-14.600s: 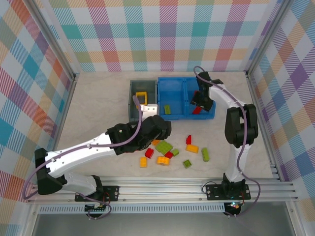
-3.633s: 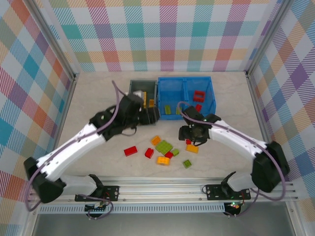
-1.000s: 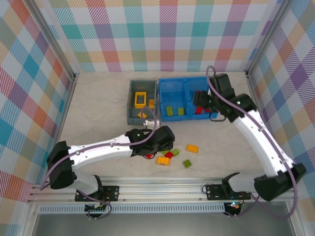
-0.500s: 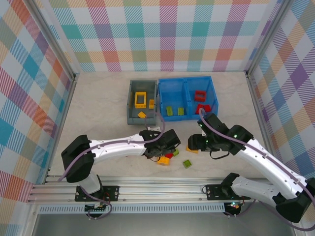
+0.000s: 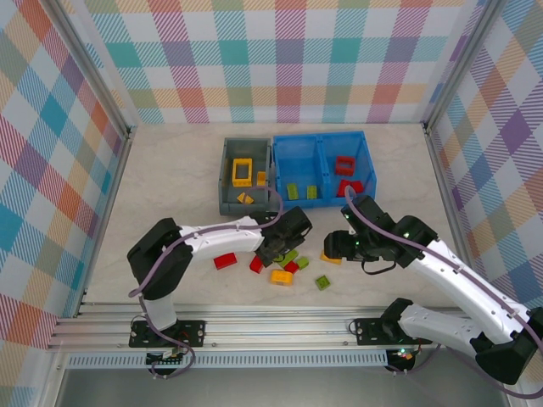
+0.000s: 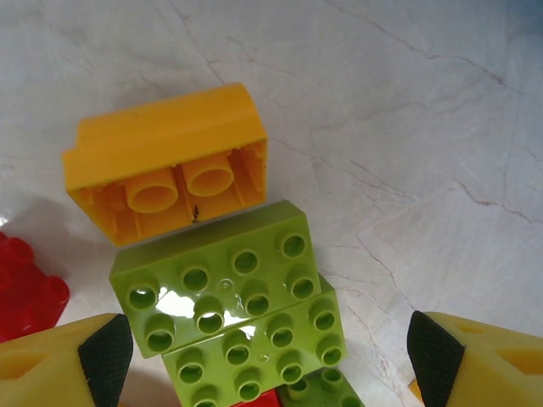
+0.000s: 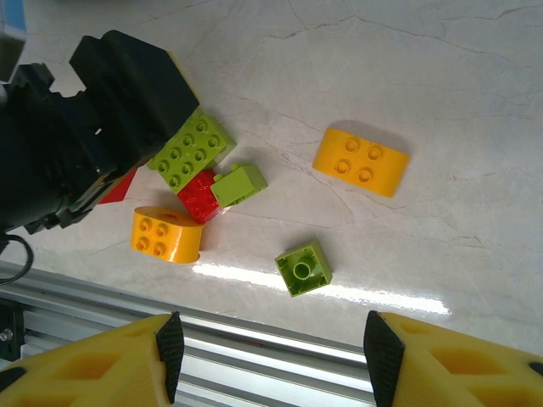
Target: Sort the legos into containers by color
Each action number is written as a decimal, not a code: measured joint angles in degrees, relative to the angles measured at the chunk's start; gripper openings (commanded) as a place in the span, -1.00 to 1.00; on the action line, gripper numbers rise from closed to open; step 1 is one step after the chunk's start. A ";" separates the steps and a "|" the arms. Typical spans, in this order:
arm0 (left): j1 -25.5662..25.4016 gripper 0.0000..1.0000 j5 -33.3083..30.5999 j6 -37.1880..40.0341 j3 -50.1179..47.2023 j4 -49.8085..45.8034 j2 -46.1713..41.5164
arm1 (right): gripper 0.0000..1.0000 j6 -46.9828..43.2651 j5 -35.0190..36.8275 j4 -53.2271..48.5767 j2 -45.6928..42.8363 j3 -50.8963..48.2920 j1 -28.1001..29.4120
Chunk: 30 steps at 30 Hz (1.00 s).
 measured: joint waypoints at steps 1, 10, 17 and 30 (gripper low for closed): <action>0.00 0.72 0.11 -0.87 0.44 -0.52 0.57 | 0.26 -0.15 -0.13 0.00 0.00 0.04 0.00; 0.46 0.73 -0.20 -4.37 3.02 -3.10 3.50 | 0.30 -0.59 -1.88 1.07 -0.28 1.81 0.00; 1.16 0.64 -0.02 -4.83 4.00 -2.69 6.25 | 0.30 -0.59 -2.23 1.25 -0.31 1.84 0.00; 1.36 0.46 0.17 -4.81 4.09 -3.26 7.39 | 0.30 -0.57 -2.23 1.27 -0.31 1.84 0.00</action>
